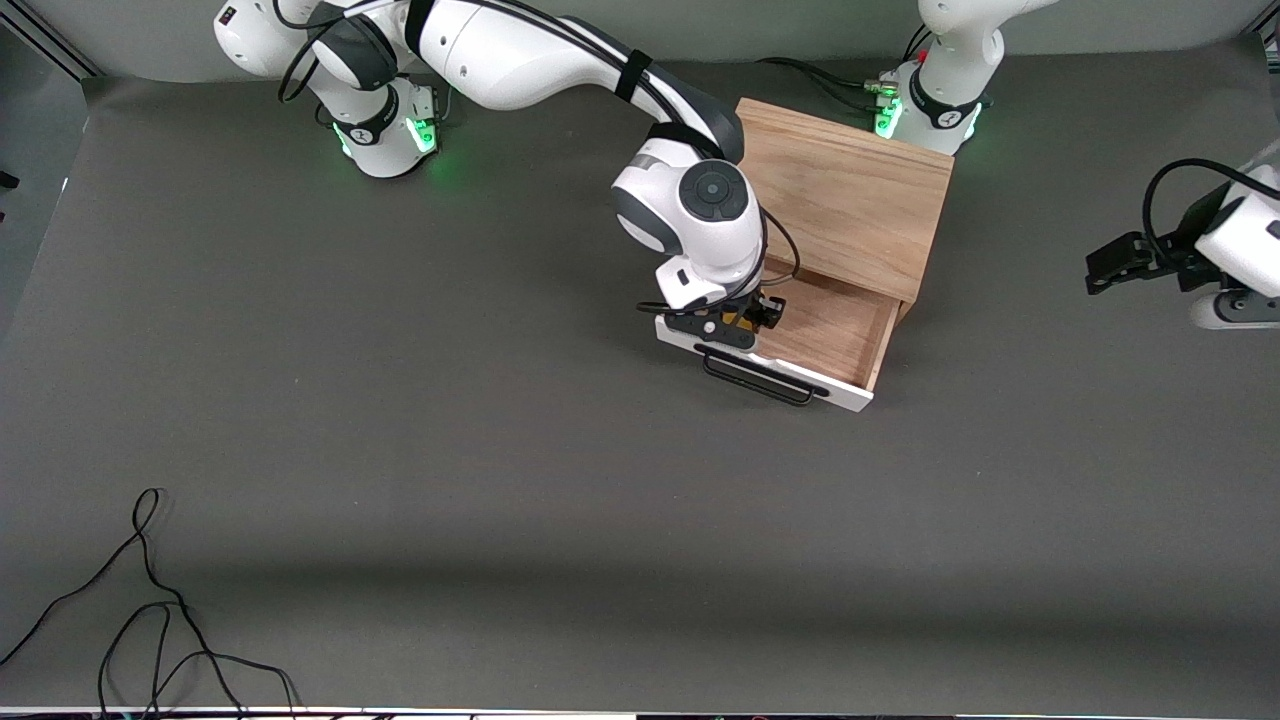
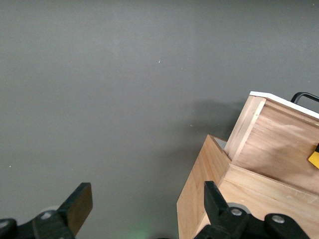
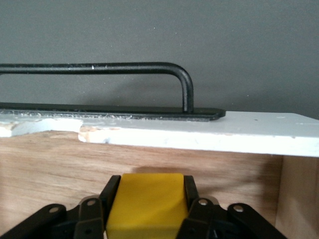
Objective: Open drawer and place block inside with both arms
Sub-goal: 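Lower the cube into the open drawer and open the right gripper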
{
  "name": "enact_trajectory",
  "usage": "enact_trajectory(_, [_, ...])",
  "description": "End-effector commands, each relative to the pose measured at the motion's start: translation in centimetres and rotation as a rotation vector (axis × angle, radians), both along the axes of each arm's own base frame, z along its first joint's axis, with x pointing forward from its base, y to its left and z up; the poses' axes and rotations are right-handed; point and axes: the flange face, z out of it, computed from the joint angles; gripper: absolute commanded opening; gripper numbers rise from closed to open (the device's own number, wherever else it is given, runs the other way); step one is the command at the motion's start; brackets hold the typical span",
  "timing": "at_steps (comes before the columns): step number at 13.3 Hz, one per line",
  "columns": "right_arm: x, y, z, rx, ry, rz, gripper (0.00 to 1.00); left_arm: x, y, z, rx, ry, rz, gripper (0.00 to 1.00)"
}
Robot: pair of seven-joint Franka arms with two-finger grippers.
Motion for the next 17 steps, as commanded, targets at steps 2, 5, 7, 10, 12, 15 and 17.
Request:
enact_trajectory(2, [0.4, 0.3, 0.5, -0.004, -0.029, -0.007, 0.72, 0.0, -0.9, 0.8, -0.012, -0.032, -0.032, 1.00])
enact_trajectory(5, [0.5, 0.4, 1.3, -0.005, -0.052, 0.002, 0.77, 0.1, -0.8, 1.3, -0.014, -0.043, -0.027, 1.00])
enact_trajectory(7, [0.8, 0.0, 2.9, 0.000, -0.058, -0.003, 0.75, 0.5, -1.0, 1.6, -0.015, -0.054, -0.016, 1.00])
enact_trajectory(10, [0.9, -1.4, 8.6, -0.011, -0.056, -0.015, 0.75, 1.0, -0.8, 1.7, -0.056, -0.057, 0.003, 1.00])
enact_trajectory(12, [1.5, -4.1, 13.8, -0.049, -0.053, -0.026, 0.75, 1.2, -1.3, 1.6, -0.054, -0.062, 0.017, 1.00])
enact_trajectory(15, [2.8, -11.3, 23.0, -0.092, -0.043, 0.030, 0.76, 1.2, -1.7, 1.6, -0.049, -0.063, 0.025, 1.00])
enact_trajectory(17, [3.7, -17.1, 27.6, -0.126, -0.021, 0.070, 0.77, 1.0, -1.5, 1.4, -0.047, -0.048, 0.017, 1.00])
